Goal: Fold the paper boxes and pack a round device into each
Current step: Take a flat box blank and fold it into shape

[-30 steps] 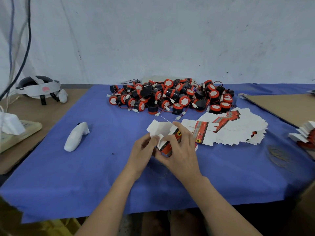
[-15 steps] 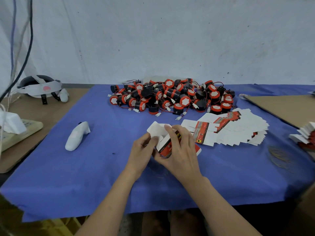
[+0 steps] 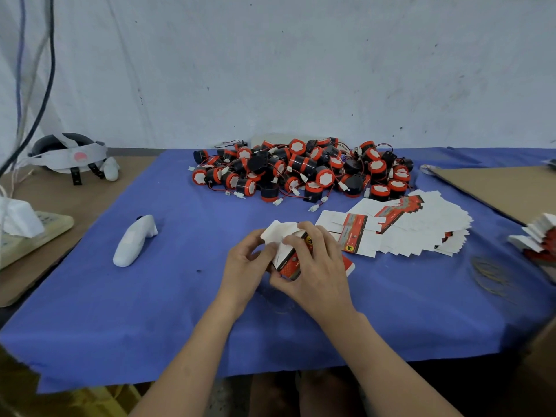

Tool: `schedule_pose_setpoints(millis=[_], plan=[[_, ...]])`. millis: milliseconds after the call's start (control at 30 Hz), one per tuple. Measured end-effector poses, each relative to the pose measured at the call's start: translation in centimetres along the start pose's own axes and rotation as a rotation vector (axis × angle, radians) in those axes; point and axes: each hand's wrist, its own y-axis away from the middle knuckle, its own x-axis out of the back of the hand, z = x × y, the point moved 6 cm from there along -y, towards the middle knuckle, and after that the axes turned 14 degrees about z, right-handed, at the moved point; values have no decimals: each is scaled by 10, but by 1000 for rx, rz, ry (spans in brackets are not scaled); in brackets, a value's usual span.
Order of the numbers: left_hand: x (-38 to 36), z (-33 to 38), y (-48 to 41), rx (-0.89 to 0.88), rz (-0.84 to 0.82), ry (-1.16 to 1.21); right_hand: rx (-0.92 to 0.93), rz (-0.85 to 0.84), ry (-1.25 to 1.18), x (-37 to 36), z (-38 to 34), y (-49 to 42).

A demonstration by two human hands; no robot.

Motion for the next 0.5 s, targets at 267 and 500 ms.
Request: schedule_pose_setpoints(millis=[267,500], plan=[[-4,2,5,33,-35,-4,-57,10,-16,2,5,0],[-5,3,5,15,-70,11,-94,-52,-82,-2,5,1]])
